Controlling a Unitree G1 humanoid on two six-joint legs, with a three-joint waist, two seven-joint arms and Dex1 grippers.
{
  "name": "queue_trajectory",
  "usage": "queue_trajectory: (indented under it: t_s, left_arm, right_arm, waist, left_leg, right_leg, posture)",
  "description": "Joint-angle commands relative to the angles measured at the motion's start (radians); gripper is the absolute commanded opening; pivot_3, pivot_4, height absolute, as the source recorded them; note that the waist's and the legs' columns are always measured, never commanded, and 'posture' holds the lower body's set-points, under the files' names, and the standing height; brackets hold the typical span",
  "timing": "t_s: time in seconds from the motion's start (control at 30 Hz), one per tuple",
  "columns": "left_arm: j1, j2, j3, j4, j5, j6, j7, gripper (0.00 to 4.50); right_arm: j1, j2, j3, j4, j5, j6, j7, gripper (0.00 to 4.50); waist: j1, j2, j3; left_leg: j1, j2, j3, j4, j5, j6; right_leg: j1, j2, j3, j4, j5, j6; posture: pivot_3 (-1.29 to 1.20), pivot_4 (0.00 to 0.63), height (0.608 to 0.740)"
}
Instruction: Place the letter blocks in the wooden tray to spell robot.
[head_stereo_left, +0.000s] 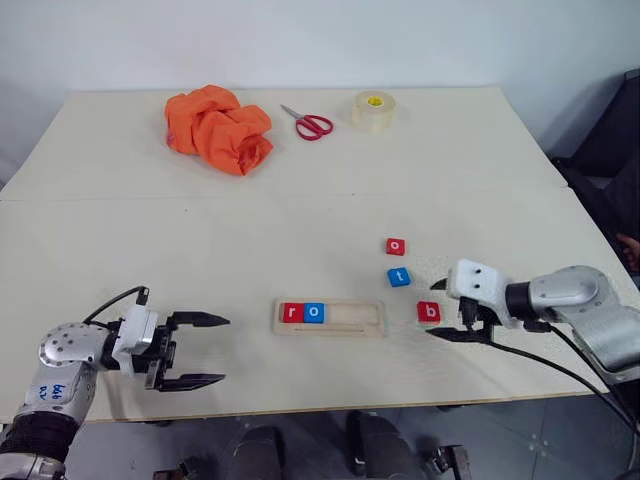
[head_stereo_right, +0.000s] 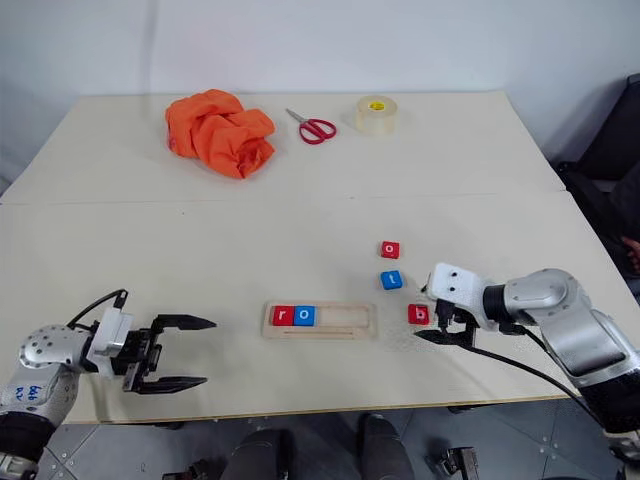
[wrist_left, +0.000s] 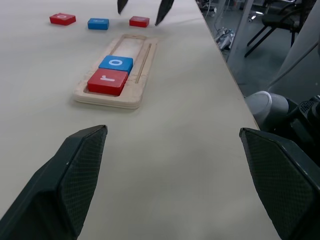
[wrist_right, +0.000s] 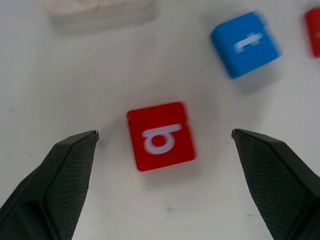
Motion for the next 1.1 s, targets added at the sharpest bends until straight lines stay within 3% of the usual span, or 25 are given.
queue_trajectory:
  t_s: [0.03, 0.13, 0.2, 0.37, 0.53, 0.73, 0.9, 1.1]
  left_arm:
    - [-0.001, 0.008, -0.005, -0.021, -0.032, -0.035, -0.112, 4.5]
    - [-0.02, -0.01, -0.001, -0.014, -0.04, -0.046, -0.112, 4.5]
    - [-0.018, -0.01, -0.002, -0.017, -0.047, -0.049, -0.112, 4.5]
    - [-0.023, -0.019, 0.005, -0.005, -0.043, -0.05, -0.112, 3.32]
    - [-0.045, -0.037, 0.018, 0.022, -0.028, -0.054, -0.112, 3.29]
    - [-0.082, -0.059, 0.021, 0.06, -0.021, -0.052, -0.112, 3.29]
    - [-0.11, -0.085, 0.034, 0.084, -0.014, -0.04, -0.108, 3.29]
    - [-0.116, -0.103, 0.071, 0.082, 0.0, -0.022, -0.102, 3.29]
  right_arm:
    - [-0.022, 0.0, 0.01, 0.012, -0.037, -0.028, 0.034, 4.47]
    - [-0.045, 0.023, 0.019, 0.036, -0.054, -0.027, 0.035, 3.91]
    - [-0.047, 0.031, 0.016, 0.036, -0.057, -0.024, 0.038, 3.19]
    - [-0.056, 0.054, 0.009, 0.034, -0.061, -0.013, 0.033, 1.48]
    - [-0.069, 0.058, -0.019, -0.006, -0.041, 0.047, 0.025, 1.46]
    - [-0.144, 0.058, -0.069, -0.168, 0.038, 0.263, 0.007, 1.46]
    - [-0.223, 0.114, -0.016, -0.249, 0.072, 0.397, -0.019, 1.46]
    - [-0.245, 0.174, 0.028, -0.258, 0.071, 0.408, -0.036, 1.46]
  waist:
    - [0.0, 0.0, 0.0]
    - [0.0, 0.0, 0.0]
    - [0.0, 0.0, 0.0]
    - [-0.002, 0.0, 0.0]
    - [-0.001, 0.0, 0.0]
    - [-0.002, 0.0, 0.0]
    - [0.0, 0.0, 0.0]
    - [0.0, 0.0, 0.0]
  left_leg:
    - [0.0, 0.0, 0.0, 0.0, 0.0, 0.0]
    - [0.0, 0.0, 0.0, 0.001, 0.0, 0.0]
    - [0.0, 0.0, 0.0, 0.003, 0.0, 0.0]
    - [0.001, 0.0, 0.0, 0.004, 0.0, 0.0]
    - [0.001, 0.001, 0.0, 0.006, 0.0, 0.0]
    - [0.0, 0.001, 0.0, 0.006, 0.0, 0.0]
    - [0.0, 0.001, 0.0, 0.006, 0.0, -0.001]
    - [-0.002, 0.001, 0.0, 0.006, -0.001, -0.001]
  right_leg:
    - [0.0, 0.0, 0.0, 0.001, 0.0, 0.0]
    - [0.0, 0.0, 0.0, 0.001, 0.0, 0.0]
    - [0.0, 0.0, 0.0, 0.003, 0.0, 0.0]
    - [0.0, 0.0, 0.0, 0.004, 0.0, 0.0]
    - [0.0, 0.0, 0.0, 0.005, 0.0, 0.0]
    - [0.0, 0.0, 0.0, 0.006, 0.0, 0.0]
    - [0.0, 0.0, 0.0, 0.006, 0.0, -0.001]
    - [-0.002, 0.0, 0.0, 0.005, 0.0, 0.0]
  posture:
    - [0.0, 0.15, 0.74]
    - [0.0, 0.15, 0.74]
    - [0.0, 0.15, 0.74]
    - [0.0, 0.15, 0.74]
    - [0.0, 0.15, 0.74]
    - [0.0, 0.15, 0.74]
    - [0.0, 0.15, 0.74]
    - [0.0, 0.15, 0.74]
